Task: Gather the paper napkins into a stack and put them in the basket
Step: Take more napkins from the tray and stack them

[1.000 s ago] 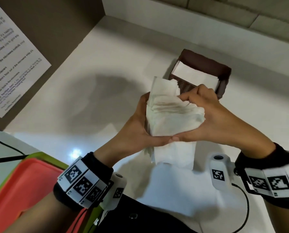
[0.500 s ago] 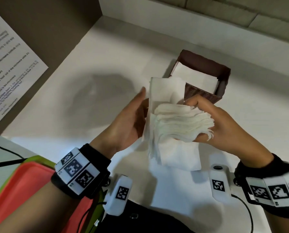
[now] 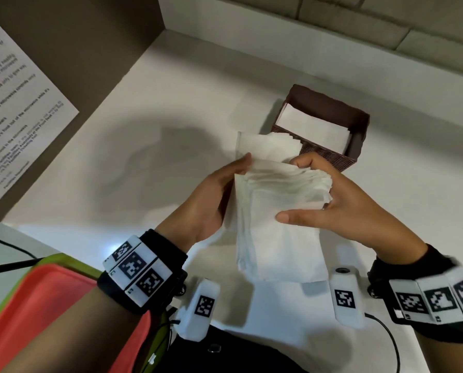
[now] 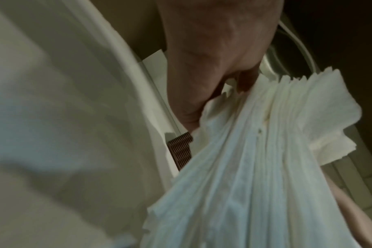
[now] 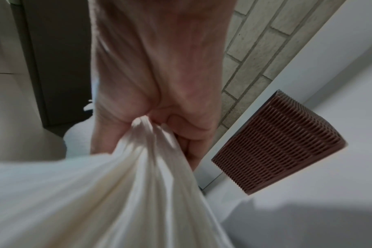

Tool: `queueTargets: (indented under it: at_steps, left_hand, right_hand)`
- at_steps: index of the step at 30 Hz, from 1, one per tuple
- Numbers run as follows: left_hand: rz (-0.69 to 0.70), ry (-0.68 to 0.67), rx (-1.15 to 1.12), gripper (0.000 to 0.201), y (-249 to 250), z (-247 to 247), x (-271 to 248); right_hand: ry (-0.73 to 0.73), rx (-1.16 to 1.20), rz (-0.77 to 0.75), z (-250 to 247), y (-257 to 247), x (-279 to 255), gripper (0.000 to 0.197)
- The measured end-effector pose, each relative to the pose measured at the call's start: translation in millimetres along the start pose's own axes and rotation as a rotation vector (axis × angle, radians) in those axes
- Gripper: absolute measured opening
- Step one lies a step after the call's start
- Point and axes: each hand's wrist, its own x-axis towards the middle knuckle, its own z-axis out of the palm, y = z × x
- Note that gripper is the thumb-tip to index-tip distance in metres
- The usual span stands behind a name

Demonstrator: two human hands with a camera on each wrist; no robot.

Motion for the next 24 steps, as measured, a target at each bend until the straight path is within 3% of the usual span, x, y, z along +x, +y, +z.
queueTargets:
  at_steps: [3,8,12,15,19,24]
  left_hand:
    - [0.012,0.05,0.044,0.046,-4,-6,2]
    - [0.063,0.157,0.114,0.029,-9,-13,2]
    - [0.049,0.134,0.162,0.026,-11,-13,0]
    - [0.055,0.117,0.163,0.024,-12,-8,-5]
    - [0.022,0.136,0.176,0.035,-9,-6,-6]
    - [0.023,0.043,0.033,0.073,-10,-10,-9]
  right_hand:
    - [-0.018,0.053,0.041,0,0,0,0.053]
    - [-0.064,0.153,0.035,-5,-4,-9,0.05]
    - [0.051,0.396,0.014,-8,-15,-9,0.046]
    - [0.095,0.376,0.058,0,-16,6,0.058]
    - [0.115,0.324,0.134,8,-8,20,0.071]
    - [0.222,0.262,0.179,22,-8,24,0.089]
